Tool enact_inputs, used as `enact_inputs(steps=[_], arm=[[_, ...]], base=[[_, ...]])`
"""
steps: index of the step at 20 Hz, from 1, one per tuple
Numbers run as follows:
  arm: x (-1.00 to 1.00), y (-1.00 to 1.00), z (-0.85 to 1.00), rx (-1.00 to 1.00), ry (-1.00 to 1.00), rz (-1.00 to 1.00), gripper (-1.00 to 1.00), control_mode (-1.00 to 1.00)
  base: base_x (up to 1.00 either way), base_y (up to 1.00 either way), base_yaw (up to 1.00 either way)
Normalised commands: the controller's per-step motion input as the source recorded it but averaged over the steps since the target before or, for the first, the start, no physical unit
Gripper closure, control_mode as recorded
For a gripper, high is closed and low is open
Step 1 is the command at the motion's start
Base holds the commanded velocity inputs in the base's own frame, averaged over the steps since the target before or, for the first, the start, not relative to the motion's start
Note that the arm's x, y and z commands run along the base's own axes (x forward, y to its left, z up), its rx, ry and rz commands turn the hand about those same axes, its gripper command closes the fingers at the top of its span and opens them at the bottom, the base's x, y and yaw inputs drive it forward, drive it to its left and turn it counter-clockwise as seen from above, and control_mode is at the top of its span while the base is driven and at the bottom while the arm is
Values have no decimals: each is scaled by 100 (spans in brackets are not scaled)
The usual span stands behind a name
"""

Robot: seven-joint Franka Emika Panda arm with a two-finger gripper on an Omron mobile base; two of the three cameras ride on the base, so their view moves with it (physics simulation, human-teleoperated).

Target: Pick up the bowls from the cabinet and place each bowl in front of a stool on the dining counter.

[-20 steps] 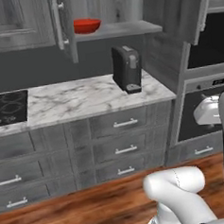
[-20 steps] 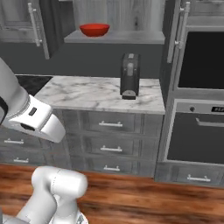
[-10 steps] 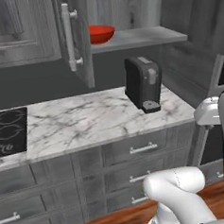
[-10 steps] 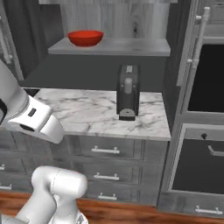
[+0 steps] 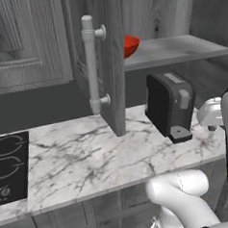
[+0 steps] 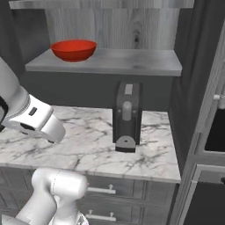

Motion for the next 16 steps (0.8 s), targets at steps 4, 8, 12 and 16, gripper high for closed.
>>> enact_inputs(steps=[4,8,12,16], arm=[[0,0,0,0,0,0,-100,100],[0,0,0,0,0,0,-100,100],[0,0,0,0,0,0,-100,100],[0,0,0,0,0,0,-100,-100]], base=[[72,-19,13],[24,-5,18],[0,0,1],[1,0,0]])
